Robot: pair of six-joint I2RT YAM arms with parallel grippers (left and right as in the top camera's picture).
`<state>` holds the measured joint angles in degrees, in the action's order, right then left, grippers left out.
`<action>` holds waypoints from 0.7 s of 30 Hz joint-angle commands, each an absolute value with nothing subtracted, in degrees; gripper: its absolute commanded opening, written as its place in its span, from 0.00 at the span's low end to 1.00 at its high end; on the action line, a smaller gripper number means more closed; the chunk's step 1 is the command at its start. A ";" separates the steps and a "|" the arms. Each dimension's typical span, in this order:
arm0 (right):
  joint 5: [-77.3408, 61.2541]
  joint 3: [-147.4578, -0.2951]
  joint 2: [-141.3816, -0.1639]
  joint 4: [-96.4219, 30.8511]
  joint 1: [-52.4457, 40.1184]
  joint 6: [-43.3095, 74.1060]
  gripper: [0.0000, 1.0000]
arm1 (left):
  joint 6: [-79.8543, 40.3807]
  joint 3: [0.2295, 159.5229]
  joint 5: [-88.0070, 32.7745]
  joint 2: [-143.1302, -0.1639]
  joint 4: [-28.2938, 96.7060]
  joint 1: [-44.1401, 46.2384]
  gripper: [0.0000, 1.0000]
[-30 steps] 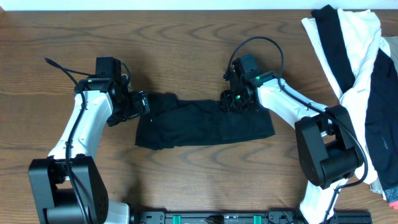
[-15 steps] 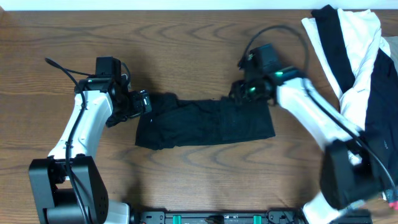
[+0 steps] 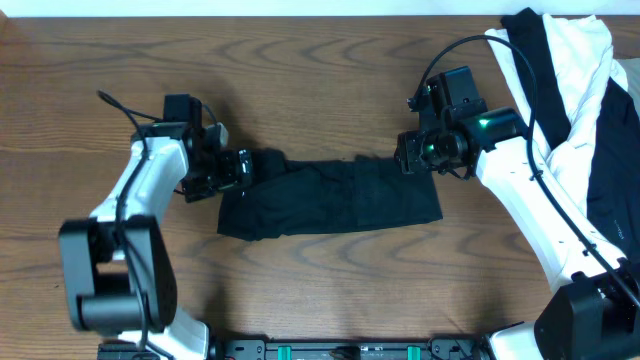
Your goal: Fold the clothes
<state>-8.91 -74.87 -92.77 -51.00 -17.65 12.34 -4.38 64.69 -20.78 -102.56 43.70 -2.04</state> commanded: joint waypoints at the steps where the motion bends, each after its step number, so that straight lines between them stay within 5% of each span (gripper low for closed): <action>1: -7.70 -74.72 -93.01 -51.03 -17.43 11.70 0.55 | -1.58 63.96 -24.29 -105.95 44.16 -1.91 0.98; 10: -7.70 -74.72 -93.01 -51.03 -17.43 11.75 0.55 | 1.30 63.96 -29.61 -113.16 46.74 -1.91 1.00; 13: -7.70 -74.72 -93.01 -51.00 -17.43 11.75 0.55 | 1.30 63.96 -29.61 -113.82 47.35 -1.91 0.80; 16: -7.70 -74.72 -93.01 -51.03 -17.43 11.75 0.55 | 1.30 63.96 -29.74 -113.80 47.33 -1.91 0.74; 21: -7.73 -74.72 -93.01 -51.07 -17.43 12.21 0.54 | 1.50 63.99 -30.96 -113.80 46.70 -1.91 0.47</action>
<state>-8.05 -74.85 -92.77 -51.11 -17.65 12.34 0.40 65.98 -31.11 -110.69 47.16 -2.22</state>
